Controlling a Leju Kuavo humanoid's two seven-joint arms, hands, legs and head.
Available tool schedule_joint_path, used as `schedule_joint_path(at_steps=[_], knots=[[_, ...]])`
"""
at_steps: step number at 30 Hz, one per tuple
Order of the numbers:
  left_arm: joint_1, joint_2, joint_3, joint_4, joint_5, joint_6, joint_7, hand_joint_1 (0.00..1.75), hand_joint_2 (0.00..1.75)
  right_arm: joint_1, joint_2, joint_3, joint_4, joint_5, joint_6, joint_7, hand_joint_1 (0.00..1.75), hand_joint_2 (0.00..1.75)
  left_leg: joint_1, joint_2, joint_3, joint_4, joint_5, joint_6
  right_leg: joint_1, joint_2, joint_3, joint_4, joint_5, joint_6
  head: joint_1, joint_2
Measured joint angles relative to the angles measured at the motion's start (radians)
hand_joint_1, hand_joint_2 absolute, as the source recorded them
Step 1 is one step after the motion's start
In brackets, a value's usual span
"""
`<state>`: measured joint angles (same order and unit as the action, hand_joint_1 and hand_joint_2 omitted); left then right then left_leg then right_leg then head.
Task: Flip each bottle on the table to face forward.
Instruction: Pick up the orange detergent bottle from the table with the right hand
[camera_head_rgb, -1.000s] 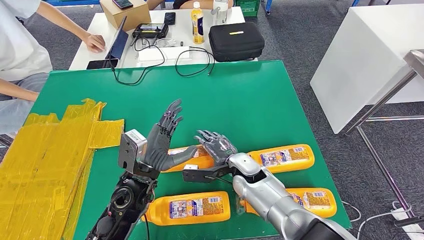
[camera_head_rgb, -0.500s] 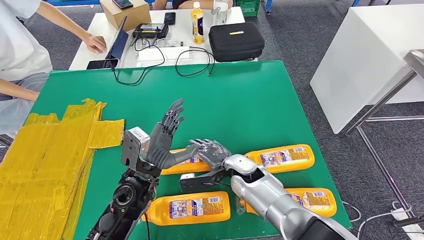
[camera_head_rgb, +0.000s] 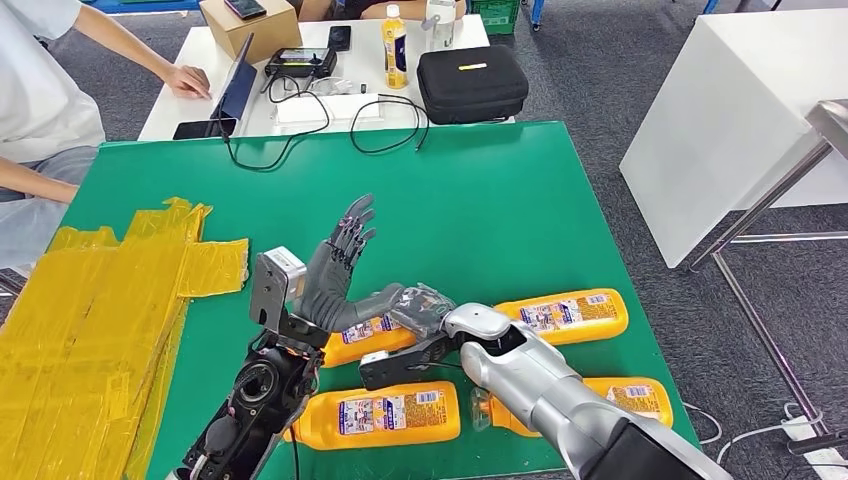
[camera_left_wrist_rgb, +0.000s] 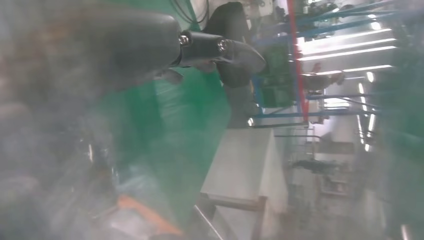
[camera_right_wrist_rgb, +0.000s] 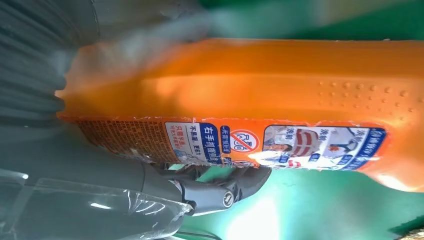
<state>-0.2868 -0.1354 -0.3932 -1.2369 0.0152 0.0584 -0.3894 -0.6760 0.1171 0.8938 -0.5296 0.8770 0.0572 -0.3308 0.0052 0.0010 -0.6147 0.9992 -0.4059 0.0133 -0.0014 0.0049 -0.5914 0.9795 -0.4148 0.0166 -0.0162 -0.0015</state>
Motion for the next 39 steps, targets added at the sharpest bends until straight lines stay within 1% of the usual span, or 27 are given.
schedule_joint_path(at_steps=[5,8,9,11,13,16,19,22,25,27,29,32,35,39], knots=[[-0.002,0.000,-0.001,0.006,0.001,0.002,-0.001,0.00,1.75,-0.011,0.003,0.016,0.012,-0.003,0.000,0.004,1.62,1.75,0.000,0.000,0.001,0.000,0.000,0.000,0.000,0.000,0.001,0.000,0.000,0.000,-0.001,0.000],[-0.002,0.000,-0.001,0.007,0.001,0.002,-0.002,0.00,1.75,-0.014,0.004,0.021,0.016,-0.003,0.000,0.010,1.57,1.75,0.000,0.000,0.001,0.000,0.000,0.000,0.000,0.000,0.001,0.000,0.000,0.000,-0.001,0.000],[-0.002,0.000,-0.001,0.008,0.001,0.002,-0.002,0.00,1.75,-0.015,0.004,0.023,0.018,-0.002,0.000,0.017,1.58,1.75,0.000,0.000,0.001,0.000,0.000,0.000,0.000,0.000,0.001,0.000,0.000,0.000,-0.001,0.000],[-0.002,0.000,-0.001,0.008,0.001,0.003,-0.002,0.00,1.75,-0.018,0.005,0.028,0.022,0.001,-0.002,0.040,1.68,1.75,0.000,0.000,0.002,0.000,0.000,0.000,0.000,0.000,0.002,0.000,0.000,0.000,-0.001,0.000],[-0.002,0.000,-0.001,0.008,0.001,0.007,-0.002,0.00,1.75,-0.019,0.007,0.035,0.026,0.013,-0.019,0.073,1.75,1.75,0.000,0.000,0.003,0.000,0.000,0.000,0.000,0.000,0.003,0.000,0.000,0.000,-0.001,0.000],[-0.002,0.000,-0.001,0.008,0.001,0.016,-0.002,0.00,1.75,-0.019,0.013,0.050,0.032,0.037,-0.057,0.125,1.75,1.75,0.000,0.000,0.004,0.000,0.000,0.000,0.000,0.000,0.004,0.000,0.000,0.000,-0.001,0.000],[-0.002,0.000,-0.001,0.008,0.001,0.019,-0.002,0.00,1.75,-0.019,0.016,0.059,0.037,0.047,-0.074,0.145,1.75,1.75,0.000,0.000,0.005,0.000,0.000,0.000,0.000,0.000,0.005,0.000,0.000,0.000,-0.001,0.000],[-0.001,0.000,-0.001,0.007,0.000,0.024,-0.001,0.00,1.75,-0.015,0.020,0.064,0.042,0.057,-0.130,0.194,1.75,1.75,0.000,0.000,0.005,0.000,0.000,0.000,0.000,0.000,0.006,0.000,0.000,0.000,-0.001,0.000],[0.008,0.000,-0.001,-0.001,-0.007,0.035,0.005,0.00,1.75,-0.001,0.024,0.051,0.046,0.041,-0.242,0.284,1.75,1.75,0.000,-0.001,0.005,0.000,0.001,0.001,0.000,-0.001,0.006,0.000,0.000,0.000,-0.001,0.000],[0.019,0.000,0.000,-0.014,-0.010,0.044,0.011,0.00,1.75,0.018,0.025,0.014,0.046,-0.005,-0.328,0.328,1.75,1.75,-0.001,-0.001,0.003,0.000,0.001,0.001,0.000,-0.001,0.005,0.000,0.000,0.000,0.000,0.000],[0.032,0.000,0.001,-0.030,-0.012,0.053,0.016,0.00,1.75,0.035,0.026,-0.046,0.044,-0.050,-0.417,0.352,1.75,1.75,-0.001,-0.002,0.002,0.000,0.001,0.001,0.000,-0.001,0.004,0.000,0.000,0.001,-0.001,0.000],[0.049,0.000,0.003,-0.055,-0.012,0.066,0.021,0.00,1.75,0.057,0.026,-0.152,0.023,-0.096,-0.532,0.355,1.75,1.75,-0.001,-0.003,0.000,0.000,0.001,0.001,-0.001,-0.002,0.002,0.000,0.000,0.001,-0.001,0.000],[0.064,0.000,0.006,-0.078,-0.012,0.081,0.021,0.00,1.75,0.083,0.026,-0.288,-0.015,-0.152,-0.616,0.305,1.75,1.75,-0.001,-0.004,-0.002,0.000,0.001,0.001,-0.001,-0.004,0.000,0.000,0.000,0.001,-0.001,0.000],[0.078,0.001,0.014,-0.097,-0.008,0.094,0.019,0.00,1.75,0.116,0.027,-0.472,-0.079,-0.247,-0.671,0.192,1.75,1.75,-0.001,-0.005,-0.003,0.000,0.001,0.001,-0.001,-0.004,-0.001,0.000,0.000,0.001,-0.001,0.000]])
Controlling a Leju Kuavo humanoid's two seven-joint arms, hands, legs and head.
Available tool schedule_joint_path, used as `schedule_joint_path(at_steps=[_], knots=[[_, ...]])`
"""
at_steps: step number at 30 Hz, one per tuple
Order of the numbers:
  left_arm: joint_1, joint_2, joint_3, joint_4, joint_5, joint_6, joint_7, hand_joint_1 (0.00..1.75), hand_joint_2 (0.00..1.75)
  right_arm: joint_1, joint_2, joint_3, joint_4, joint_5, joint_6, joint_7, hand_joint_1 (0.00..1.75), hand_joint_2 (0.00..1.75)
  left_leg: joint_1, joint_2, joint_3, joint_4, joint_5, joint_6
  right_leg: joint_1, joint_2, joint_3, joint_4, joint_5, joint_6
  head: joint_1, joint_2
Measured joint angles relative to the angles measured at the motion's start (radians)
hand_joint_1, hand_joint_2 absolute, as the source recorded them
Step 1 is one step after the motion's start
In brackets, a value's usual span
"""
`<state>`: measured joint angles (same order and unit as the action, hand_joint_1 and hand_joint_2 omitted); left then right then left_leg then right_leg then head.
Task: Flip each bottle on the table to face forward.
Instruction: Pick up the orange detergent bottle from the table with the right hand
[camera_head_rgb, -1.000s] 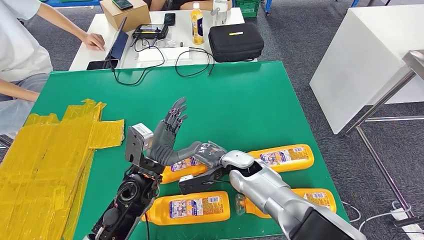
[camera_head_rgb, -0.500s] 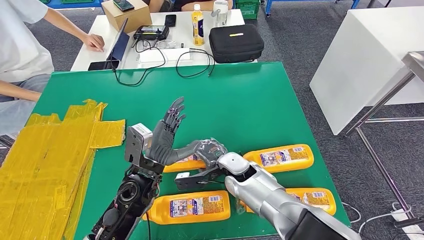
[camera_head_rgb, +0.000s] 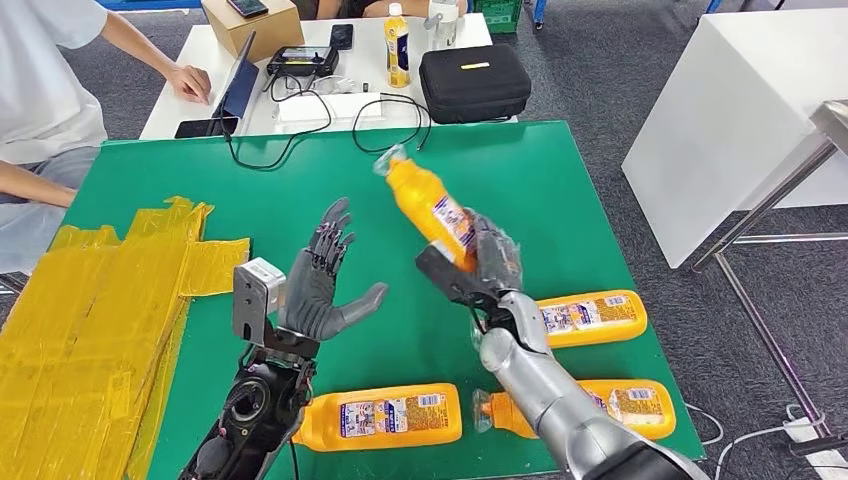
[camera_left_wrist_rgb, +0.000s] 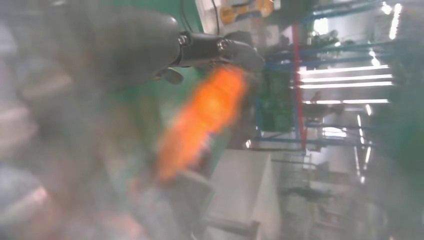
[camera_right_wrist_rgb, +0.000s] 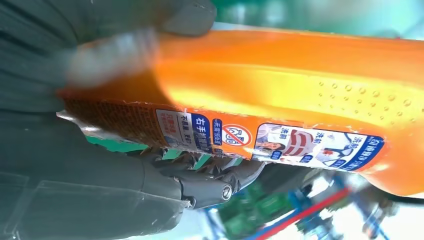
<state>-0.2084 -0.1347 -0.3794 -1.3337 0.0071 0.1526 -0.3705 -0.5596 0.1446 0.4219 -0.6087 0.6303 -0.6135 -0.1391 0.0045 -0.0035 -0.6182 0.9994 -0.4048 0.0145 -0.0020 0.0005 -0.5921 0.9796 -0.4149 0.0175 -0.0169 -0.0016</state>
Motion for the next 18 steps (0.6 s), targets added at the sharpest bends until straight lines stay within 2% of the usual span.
schedule_joint_path(at_steps=[6,10,15,18], knots=[[0.013,0.001,0.005,-0.007,0.013,0.018,-0.004,0.00,1.75,0.090,0.022,-0.211,-0.190,-0.217,-0.029,-0.234,1.75,1.75,0.000,0.000,0.000,0.000,0.000,0.000,0.000,0.000,0.000,0.000,0.000,0.000,0.000,0.000],[0.014,0.002,0.006,-0.007,0.018,0.023,-0.005,0.00,1.75,0.143,0.034,-0.273,-0.312,-0.287,-0.008,-0.291,1.75,1.75,0.000,0.000,0.000,0.000,0.000,0.000,0.000,0.000,-0.001,0.000,0.000,0.000,0.000,0.000],[0.012,0.013,0.006,-0.007,0.036,0.020,0.000,0.00,1.75,0.237,0.037,-0.273,-0.490,-0.418,0.196,-0.334,1.75,1.75,0.000,0.000,-0.001,0.000,0.000,0.000,0.000,0.000,-0.001,0.000,0.000,0.000,0.000,0.000],[0.009,0.023,0.006,-0.007,0.041,0.014,0.002,0.00,1.75,0.284,0.039,-0.257,-0.573,-0.438,0.246,-0.342,1.75,1.75,0.000,0.000,-0.001,0.000,0.000,0.000,0.000,0.000,-0.001,0.000,0.000,0.000,0.000,0.000]])
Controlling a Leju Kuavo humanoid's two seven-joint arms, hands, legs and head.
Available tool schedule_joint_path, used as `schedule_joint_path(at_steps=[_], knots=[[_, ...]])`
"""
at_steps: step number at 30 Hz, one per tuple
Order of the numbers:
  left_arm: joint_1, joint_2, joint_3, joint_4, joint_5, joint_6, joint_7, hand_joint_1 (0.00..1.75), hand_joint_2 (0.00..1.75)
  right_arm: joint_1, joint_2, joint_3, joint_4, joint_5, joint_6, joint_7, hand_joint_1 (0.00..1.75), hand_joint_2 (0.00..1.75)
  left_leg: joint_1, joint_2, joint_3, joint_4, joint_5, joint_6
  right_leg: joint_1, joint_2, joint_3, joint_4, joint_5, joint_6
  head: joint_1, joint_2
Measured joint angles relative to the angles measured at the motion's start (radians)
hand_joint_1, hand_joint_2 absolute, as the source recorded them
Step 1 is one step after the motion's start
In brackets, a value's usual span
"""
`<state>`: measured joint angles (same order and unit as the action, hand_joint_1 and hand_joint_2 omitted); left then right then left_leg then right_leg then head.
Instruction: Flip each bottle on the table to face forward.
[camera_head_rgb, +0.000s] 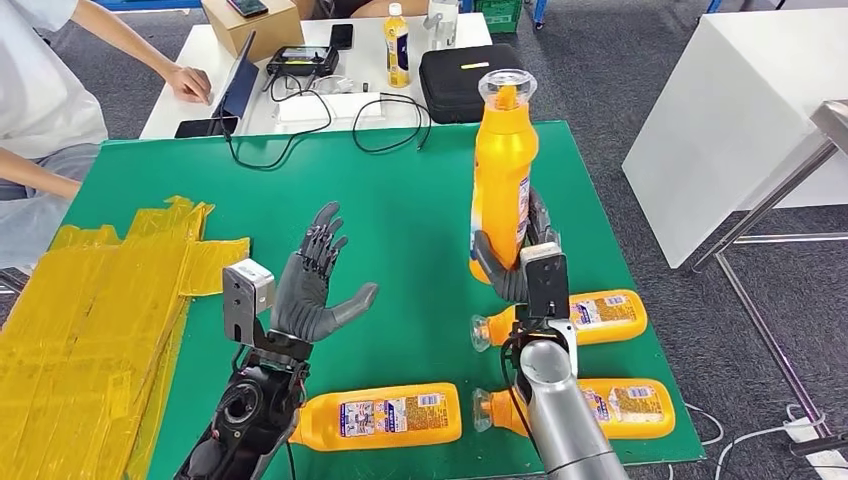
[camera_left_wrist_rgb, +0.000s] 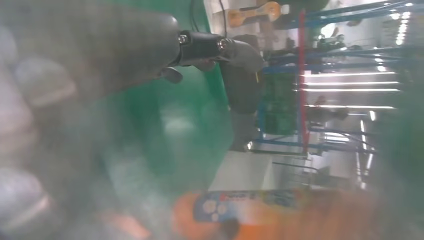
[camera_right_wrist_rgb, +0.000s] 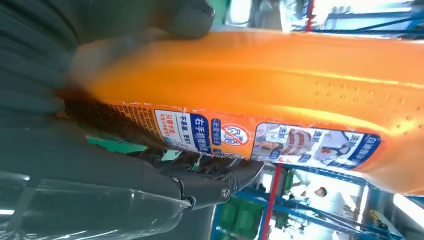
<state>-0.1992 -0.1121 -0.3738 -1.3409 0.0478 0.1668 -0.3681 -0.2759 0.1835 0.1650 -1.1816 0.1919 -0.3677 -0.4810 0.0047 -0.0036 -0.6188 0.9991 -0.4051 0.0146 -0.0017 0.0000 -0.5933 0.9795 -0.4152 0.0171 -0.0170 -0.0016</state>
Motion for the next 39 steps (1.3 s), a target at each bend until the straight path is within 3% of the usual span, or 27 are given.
schedule_joint_path(at_steps=[7,11,22,39], knots=[[-0.054,0.033,-0.001,-0.008,-0.004,-0.051,0.019,0.00,1.75,0.101,-0.012,0.115,-0.156,-0.018,0.216,-0.085,1.75,1.75,0.000,0.000,0.000,0.000,0.000,0.000,0.000,0.000,0.000,0.000,0.000,0.000,0.000,0.000],[-0.100,0.041,-0.001,-0.012,-0.005,-0.076,0.033,0.00,1.75,0.129,-0.024,0.217,-0.200,0.012,0.275,-0.086,1.75,1.75,0.000,0.000,0.000,0.000,0.000,0.000,0.000,0.000,0.000,0.000,0.000,0.000,0.000,0.000],[-0.128,0.058,-0.002,-0.048,0.000,-0.092,0.032,0.00,1.75,0.135,-0.046,0.289,-0.209,0.063,0.249,-0.088,1.75,1.75,0.000,0.000,0.000,0.000,0.000,0.000,0.000,0.000,0.000,0.000,0.000,0.000,0.001,0.000],[-0.084,0.073,-0.021,-0.138,0.017,-0.116,0.019,0.00,1.75,0.135,-0.052,0.250,-0.212,0.088,0.106,-0.079,1.75,1.75,0.000,0.000,0.000,0.000,0.000,0.000,0.000,0.000,0.000,0.000,0.000,0.000,0.001,0.000]])
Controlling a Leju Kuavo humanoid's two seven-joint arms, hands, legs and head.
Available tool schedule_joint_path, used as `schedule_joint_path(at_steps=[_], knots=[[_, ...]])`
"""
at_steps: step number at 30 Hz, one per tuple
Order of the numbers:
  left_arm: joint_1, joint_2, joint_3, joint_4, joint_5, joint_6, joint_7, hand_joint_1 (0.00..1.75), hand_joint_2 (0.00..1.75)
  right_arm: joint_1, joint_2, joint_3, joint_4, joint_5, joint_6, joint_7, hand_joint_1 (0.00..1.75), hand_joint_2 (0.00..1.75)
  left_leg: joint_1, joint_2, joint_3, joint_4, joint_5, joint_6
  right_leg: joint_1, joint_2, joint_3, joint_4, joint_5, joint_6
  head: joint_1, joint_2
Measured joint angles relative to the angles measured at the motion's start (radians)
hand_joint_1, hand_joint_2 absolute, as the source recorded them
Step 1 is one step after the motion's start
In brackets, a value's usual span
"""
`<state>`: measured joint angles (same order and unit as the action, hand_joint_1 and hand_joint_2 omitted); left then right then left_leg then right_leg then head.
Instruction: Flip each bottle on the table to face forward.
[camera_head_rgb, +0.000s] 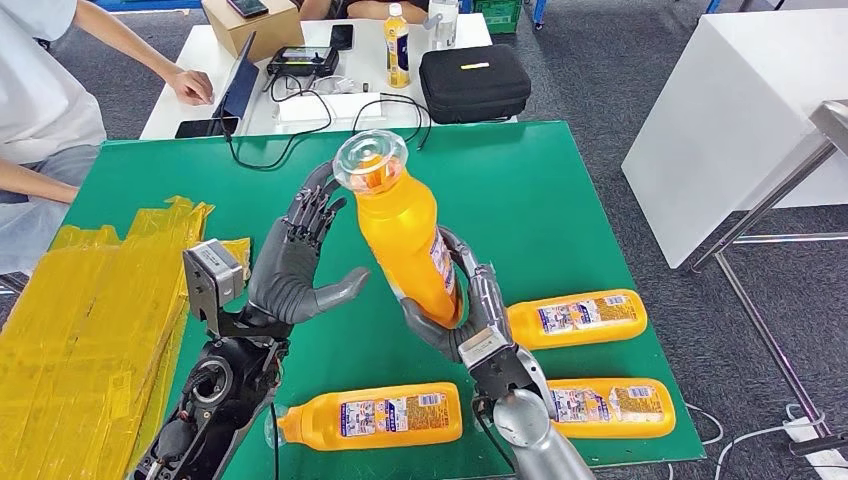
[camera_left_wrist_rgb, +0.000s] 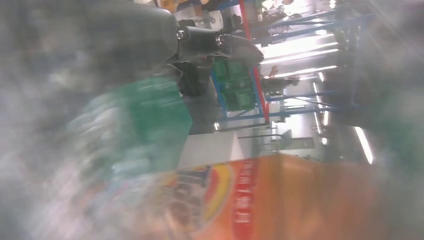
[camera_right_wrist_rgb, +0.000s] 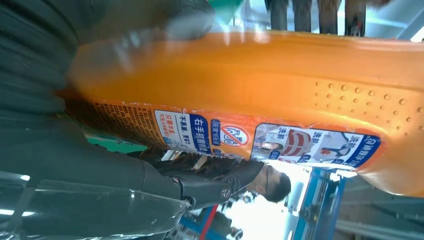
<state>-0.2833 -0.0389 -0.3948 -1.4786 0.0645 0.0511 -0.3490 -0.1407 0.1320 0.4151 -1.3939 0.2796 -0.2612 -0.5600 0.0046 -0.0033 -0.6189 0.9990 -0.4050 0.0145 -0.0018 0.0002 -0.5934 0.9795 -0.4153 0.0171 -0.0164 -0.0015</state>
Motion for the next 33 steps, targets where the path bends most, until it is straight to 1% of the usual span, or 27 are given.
schedule_joint_path(at_steps=[7,12,15,19,26,33], knots=[[0.000,0.000,0.000,0.000,0.000,0.000,0.000,0.00,1.75,0.000,0.000,-0.001,-0.001,0.002,-0.003,0.001,1.75,1.75,0.000,0.000,0.000,0.000,0.000,0.000,0.000,0.000,0.000,0.000,0.000,0.000,0.000,0.000],[0.002,0.004,-0.005,-0.003,0.000,-0.002,0.000,0.00,1.75,-0.004,-0.001,-0.042,-0.027,0.012,-0.054,0.017,1.75,1.75,0.000,0.000,0.000,0.000,0.000,0.000,0.000,0.000,0.000,0.000,0.000,0.000,0.000,0.000],[0.001,0.005,-0.012,-0.003,-0.005,-0.015,0.001,0.00,1.75,-0.023,0.000,-0.051,-0.016,0.059,-0.070,0.036,1.75,1.75,0.000,0.000,0.000,0.000,0.000,0.000,0.000,0.000,0.000,0.000,0.000,0.000,0.000,0.000],[-0.001,0.005,-0.014,-0.003,-0.006,-0.028,0.005,0.00,1.75,-0.045,0.005,-0.019,0.022,0.128,-0.068,0.056,1.75,1.75,0.000,0.000,0.000,0.000,0.000,0.000,0.000,0.000,0.000,0.000,0.000,0.000,0.000,0.000],[-0.003,0.004,-0.015,-0.003,-0.002,-0.036,0.008,0.00,1.75,-0.076,0.009,0.035,0.076,0.199,-0.073,0.076,1.75,1.75,0.000,0.000,0.000,0.000,0.000,0.000,0.000,0.000,0.000,0.000,0.000,0.000,0.000,0.000],[-0.018,0.003,-0.012,0.006,0.021,-0.051,0.017,0.00,1.75,-0.107,0.018,0.115,0.139,0.355,-0.131,0.108,1.75,1.75,0.000,0.000,0.000,0.000,0.000,0.000,0.000,0.000,0.000,0.000,0.000,0.000,0.000,0.000]])
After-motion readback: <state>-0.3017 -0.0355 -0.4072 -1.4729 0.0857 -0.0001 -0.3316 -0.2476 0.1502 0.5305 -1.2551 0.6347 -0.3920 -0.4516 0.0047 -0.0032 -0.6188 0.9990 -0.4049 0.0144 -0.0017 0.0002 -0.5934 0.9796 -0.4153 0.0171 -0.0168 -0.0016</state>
